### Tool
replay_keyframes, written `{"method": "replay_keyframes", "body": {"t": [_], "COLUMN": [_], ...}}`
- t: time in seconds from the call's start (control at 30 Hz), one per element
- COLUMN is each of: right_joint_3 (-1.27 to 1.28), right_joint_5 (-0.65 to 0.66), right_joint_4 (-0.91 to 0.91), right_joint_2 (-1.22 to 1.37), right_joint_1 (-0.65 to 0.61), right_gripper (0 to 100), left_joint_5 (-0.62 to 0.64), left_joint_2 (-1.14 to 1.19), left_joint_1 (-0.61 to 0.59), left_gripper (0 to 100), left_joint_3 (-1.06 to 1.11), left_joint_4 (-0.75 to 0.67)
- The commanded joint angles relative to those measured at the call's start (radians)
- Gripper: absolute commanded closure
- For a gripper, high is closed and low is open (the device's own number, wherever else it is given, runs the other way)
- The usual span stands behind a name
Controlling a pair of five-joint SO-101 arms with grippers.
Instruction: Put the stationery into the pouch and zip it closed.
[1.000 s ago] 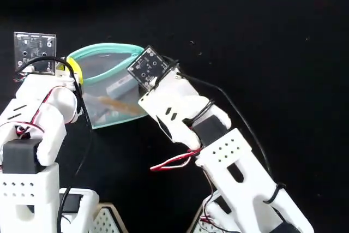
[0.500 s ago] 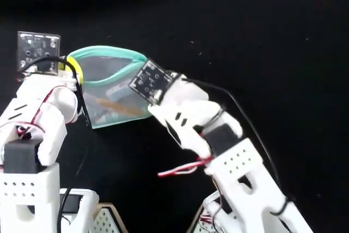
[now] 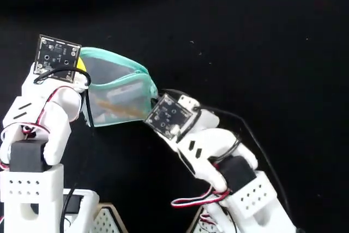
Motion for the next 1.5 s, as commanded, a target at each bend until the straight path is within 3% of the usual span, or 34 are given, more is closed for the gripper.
{"method": "replay_keyframes", "body": {"t": [0.0, 0.2, 0.4, 0.7, 0.97, 1.17, 1.47], "right_joint_3": [0.008, 0.019, 0.022, -0.128, -0.312, -0.337, -0.344], "right_joint_5": [-0.021, -0.195, -0.21, -0.21, -0.203, -0.201, -0.201], "right_joint_4": [0.014, 0.003, -0.089, -0.138, -0.138, -0.138, -0.137], "right_joint_2": [-0.027, -0.027, 0.013, 0.358, 0.565, 0.607, 0.607], "right_joint_1": [-0.002, -0.002, -0.002, 0.0, 0.124, 0.166, 0.101], "right_gripper": [96.3, 80.2, 80.2, 80.2, 80.1, 80.1, 80.1], "left_joint_5": [-0.029, -0.028, -0.028, -0.026, -0.026, -0.026, -0.026], "left_joint_2": [0.035, 0.035, 0.035, 0.035, 0.035, 0.035, 0.035], "left_joint_1": [0.008, 0.008, 0.008, 0.008, 0.008, 0.008, 0.007], "left_gripper": [97, 97, 97, 97, 97, 97, 97], "left_joint_3": [0.225, 0.225, 0.226, 0.237, 0.237, 0.237, 0.237], "left_joint_4": [0.014, 0.02, 0.021, 0.021, 0.021, 0.021, 0.017]}}
